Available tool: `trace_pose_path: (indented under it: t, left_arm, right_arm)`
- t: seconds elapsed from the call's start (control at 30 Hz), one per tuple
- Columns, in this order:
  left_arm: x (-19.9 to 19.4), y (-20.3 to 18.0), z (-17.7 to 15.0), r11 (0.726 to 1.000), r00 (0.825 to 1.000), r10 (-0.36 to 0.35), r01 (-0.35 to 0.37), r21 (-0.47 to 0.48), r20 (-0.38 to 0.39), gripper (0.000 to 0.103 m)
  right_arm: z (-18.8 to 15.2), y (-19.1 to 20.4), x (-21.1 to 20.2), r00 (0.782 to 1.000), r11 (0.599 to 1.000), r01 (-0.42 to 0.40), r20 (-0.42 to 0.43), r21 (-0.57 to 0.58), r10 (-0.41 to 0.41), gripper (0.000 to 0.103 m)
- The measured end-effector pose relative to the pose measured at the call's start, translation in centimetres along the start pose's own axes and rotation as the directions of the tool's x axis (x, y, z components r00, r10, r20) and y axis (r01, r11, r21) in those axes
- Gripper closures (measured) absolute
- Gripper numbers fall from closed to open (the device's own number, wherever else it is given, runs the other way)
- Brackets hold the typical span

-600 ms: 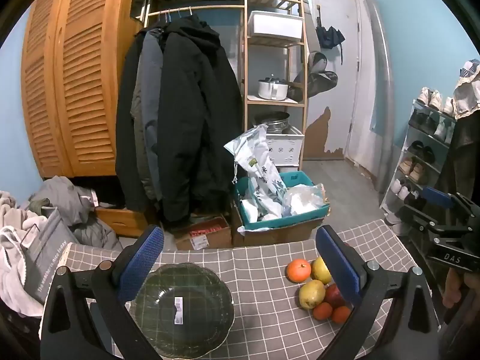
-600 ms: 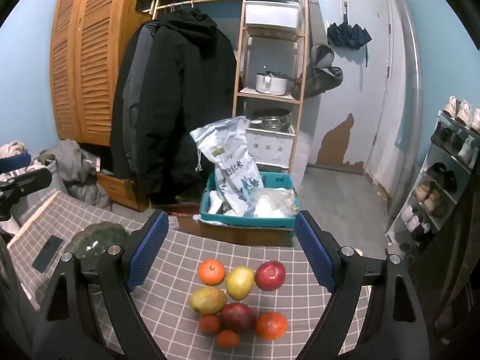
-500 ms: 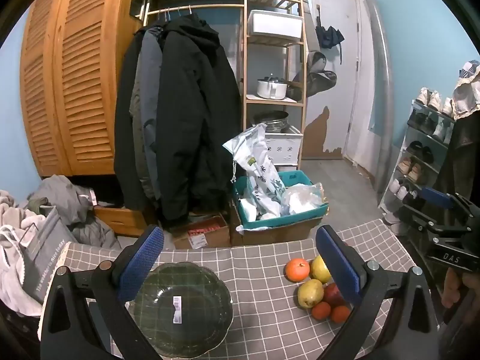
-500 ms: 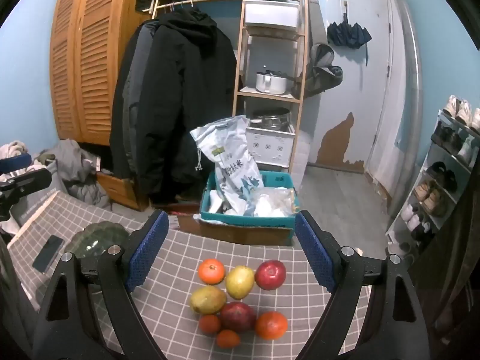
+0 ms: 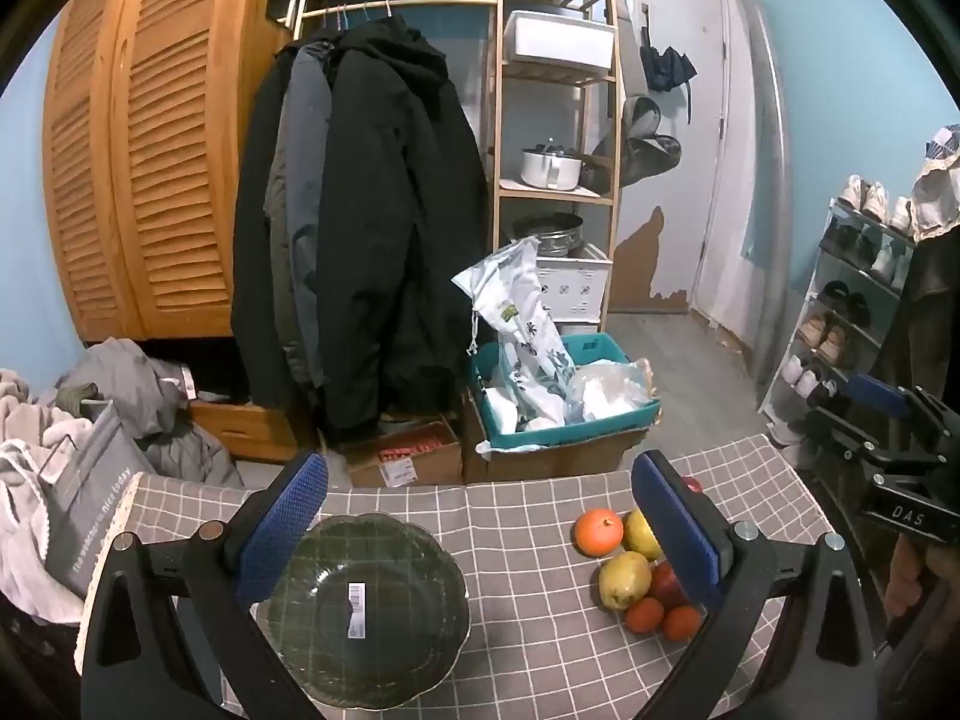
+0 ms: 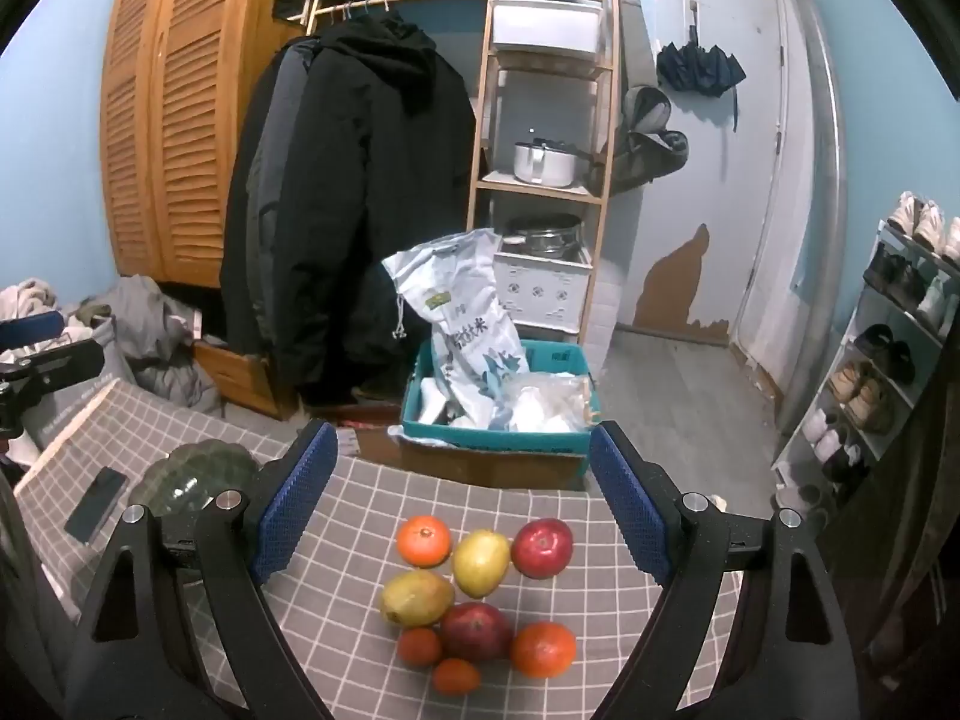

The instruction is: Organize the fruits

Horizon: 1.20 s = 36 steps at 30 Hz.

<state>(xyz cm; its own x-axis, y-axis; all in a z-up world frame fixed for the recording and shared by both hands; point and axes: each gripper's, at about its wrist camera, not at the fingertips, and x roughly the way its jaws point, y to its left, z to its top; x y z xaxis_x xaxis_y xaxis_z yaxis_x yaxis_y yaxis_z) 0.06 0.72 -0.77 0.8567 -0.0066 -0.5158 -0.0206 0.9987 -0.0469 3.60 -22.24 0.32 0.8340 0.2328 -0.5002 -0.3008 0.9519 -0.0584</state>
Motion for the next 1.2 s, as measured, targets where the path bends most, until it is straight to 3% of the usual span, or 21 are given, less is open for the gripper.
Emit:
trace_pose_path:
  t: [1.2]
  left_arm:
    - [-0.03,0.03,0.29,1.0,1.0,0.002,-0.002,0.004,0.001,0.001]
  right_arm:
    - [-0.23,0.18,0.25,1.0,1.0,-0.001,-0.005,-0.001,0.001,0.018]
